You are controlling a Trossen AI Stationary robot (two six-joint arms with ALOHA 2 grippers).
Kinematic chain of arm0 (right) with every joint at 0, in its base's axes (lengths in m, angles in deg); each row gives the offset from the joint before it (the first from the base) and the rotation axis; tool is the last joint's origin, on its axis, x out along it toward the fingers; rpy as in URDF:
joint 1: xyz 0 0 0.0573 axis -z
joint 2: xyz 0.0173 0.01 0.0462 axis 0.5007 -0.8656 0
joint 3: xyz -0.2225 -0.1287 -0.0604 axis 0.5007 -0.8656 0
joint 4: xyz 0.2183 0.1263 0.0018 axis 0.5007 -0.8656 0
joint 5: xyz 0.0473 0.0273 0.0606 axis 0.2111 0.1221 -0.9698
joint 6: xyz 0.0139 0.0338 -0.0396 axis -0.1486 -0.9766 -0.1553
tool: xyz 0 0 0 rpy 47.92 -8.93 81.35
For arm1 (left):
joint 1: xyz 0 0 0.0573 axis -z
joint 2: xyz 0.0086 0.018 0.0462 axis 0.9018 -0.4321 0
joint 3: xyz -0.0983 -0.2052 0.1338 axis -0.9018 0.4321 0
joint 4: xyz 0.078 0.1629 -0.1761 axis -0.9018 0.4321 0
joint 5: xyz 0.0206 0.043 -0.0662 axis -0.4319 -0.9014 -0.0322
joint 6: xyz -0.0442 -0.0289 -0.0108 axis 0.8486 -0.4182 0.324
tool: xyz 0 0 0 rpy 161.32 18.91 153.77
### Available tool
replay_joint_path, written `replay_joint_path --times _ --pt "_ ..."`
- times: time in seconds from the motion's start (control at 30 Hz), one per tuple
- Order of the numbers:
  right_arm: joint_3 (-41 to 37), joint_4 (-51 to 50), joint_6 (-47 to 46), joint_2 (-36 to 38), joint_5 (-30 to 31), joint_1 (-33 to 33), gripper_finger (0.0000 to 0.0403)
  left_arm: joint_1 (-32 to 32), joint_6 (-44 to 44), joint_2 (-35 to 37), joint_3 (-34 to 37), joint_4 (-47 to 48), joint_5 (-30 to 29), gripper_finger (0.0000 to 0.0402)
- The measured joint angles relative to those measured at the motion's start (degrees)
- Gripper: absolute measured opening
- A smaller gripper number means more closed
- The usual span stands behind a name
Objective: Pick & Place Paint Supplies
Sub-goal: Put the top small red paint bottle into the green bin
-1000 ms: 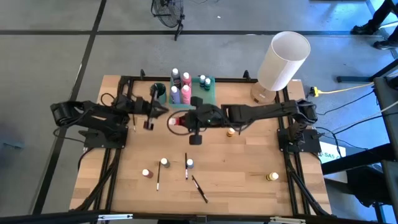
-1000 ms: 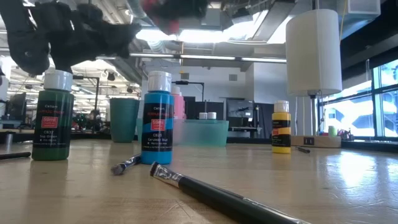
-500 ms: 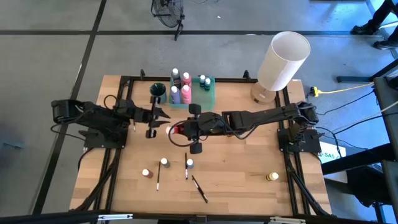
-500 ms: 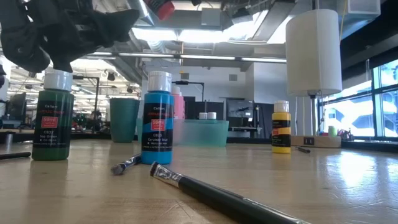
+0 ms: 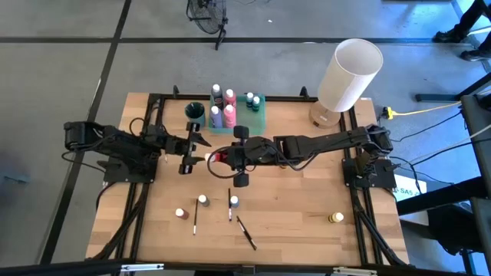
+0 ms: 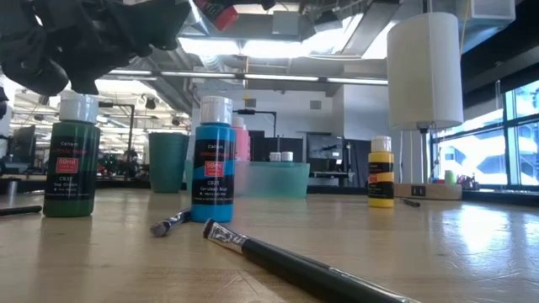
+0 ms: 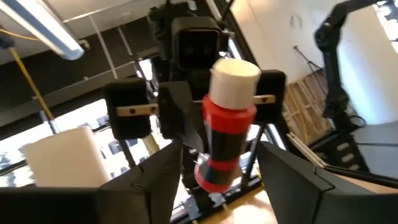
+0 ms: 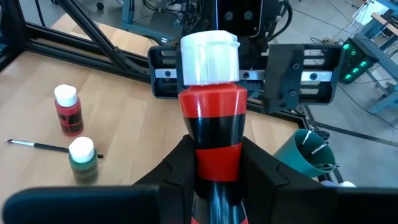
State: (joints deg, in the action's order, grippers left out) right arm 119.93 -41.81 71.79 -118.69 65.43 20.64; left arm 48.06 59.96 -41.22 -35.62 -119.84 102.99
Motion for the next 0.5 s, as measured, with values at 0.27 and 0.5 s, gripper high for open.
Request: replay_joint_path --times 0.27,0.5 --pt "0.0 -0.9 -0.2 0.0 0.0 0.0 0.0089 3.9 0.1 0.0 -2.7 0.0 -0.3 0.0225" --pt "0.0 -1.3 -0.3 0.0 0.0 0.0 0.0089 6.3 -2.0 0.0 -3.2 0.0 -0.4 0.0227"
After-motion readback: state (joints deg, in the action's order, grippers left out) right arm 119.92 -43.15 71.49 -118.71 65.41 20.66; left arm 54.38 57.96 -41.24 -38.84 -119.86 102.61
